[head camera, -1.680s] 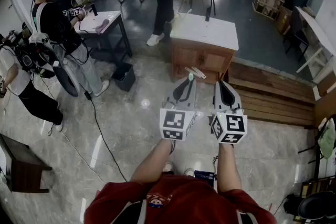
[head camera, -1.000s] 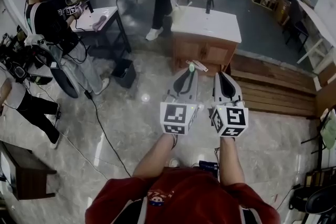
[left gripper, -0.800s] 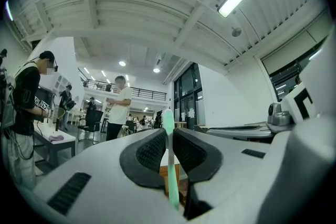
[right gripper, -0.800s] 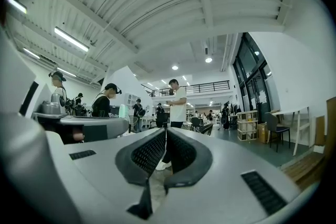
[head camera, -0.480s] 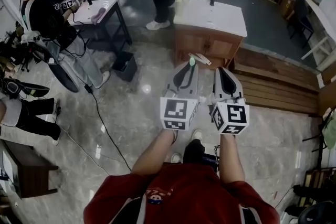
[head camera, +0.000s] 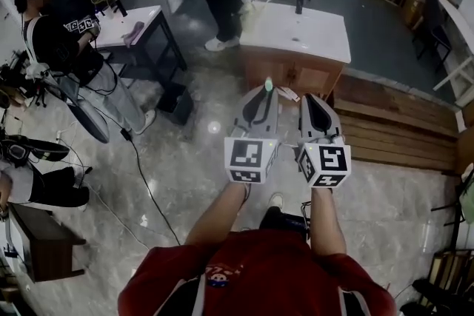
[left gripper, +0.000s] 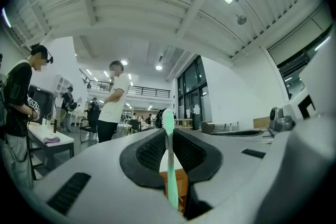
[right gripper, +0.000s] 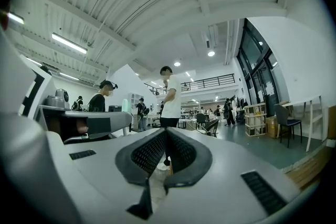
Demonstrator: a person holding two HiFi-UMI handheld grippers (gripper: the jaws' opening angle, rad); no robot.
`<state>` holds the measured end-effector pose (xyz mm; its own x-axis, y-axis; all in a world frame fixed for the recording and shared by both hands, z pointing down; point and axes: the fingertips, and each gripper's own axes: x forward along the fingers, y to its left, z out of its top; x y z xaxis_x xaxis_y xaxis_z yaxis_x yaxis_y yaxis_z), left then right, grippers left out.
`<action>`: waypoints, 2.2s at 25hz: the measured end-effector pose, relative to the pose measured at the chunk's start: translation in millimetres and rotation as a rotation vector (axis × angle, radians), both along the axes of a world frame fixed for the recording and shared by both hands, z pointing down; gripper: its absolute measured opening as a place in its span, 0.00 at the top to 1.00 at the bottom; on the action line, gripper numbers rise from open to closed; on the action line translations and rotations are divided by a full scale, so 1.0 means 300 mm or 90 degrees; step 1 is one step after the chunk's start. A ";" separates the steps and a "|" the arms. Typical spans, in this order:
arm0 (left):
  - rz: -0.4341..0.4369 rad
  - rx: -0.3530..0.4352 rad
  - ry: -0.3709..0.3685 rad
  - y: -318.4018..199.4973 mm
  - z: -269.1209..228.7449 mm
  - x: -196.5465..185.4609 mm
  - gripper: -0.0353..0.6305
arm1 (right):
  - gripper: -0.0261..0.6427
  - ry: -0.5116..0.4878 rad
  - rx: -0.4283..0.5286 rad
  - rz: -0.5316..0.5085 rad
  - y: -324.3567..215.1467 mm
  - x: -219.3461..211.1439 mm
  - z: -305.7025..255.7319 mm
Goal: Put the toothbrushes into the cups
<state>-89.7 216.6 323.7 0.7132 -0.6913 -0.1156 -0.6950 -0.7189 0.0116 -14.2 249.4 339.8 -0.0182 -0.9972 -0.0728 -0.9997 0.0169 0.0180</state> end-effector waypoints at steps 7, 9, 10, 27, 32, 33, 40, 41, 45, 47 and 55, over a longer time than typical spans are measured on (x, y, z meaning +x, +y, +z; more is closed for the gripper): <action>-0.011 0.003 0.004 -0.139 -0.041 0.185 0.85 | 0.92 0.001 0.003 -0.025 -0.142 0.173 -0.037; -0.014 0.005 0.002 -0.165 -0.045 0.240 0.85 | 0.92 0.001 0.005 -0.025 -0.167 0.235 -0.041; -0.015 0.005 0.001 -0.176 -0.044 0.267 0.85 | 0.92 0.000 0.006 -0.024 -0.177 0.267 -0.040; -0.054 -0.010 -0.019 -0.339 0.004 0.417 0.85 | 0.92 -0.033 0.006 -0.059 -0.345 0.443 0.010; -0.054 -0.011 -0.011 -0.420 0.015 0.432 0.85 | 0.92 -0.030 0.008 -0.059 -0.426 0.463 0.022; -0.054 -0.011 -0.009 -0.440 0.019 0.435 0.85 | 0.92 -0.027 0.008 -0.060 -0.446 0.465 0.025; -0.053 -0.013 0.007 -0.631 0.029 0.445 0.85 | 0.92 -0.002 -0.003 -0.063 -0.637 0.466 0.040; -0.053 -0.015 0.010 -0.665 0.027 0.441 0.85 | 0.92 0.000 -0.004 -0.064 -0.670 0.462 0.036; -0.055 -0.019 0.017 -0.800 0.022 0.429 0.85 | 0.92 0.002 0.006 -0.049 -0.800 0.463 0.016; -0.055 -0.022 0.019 -0.872 0.026 0.407 0.85 | 0.92 0.004 0.006 -0.040 -0.870 0.451 0.018; -0.053 -0.033 0.031 -1.160 0.025 0.306 0.85 | 0.92 0.028 -0.009 -0.054 -1.164 0.328 0.011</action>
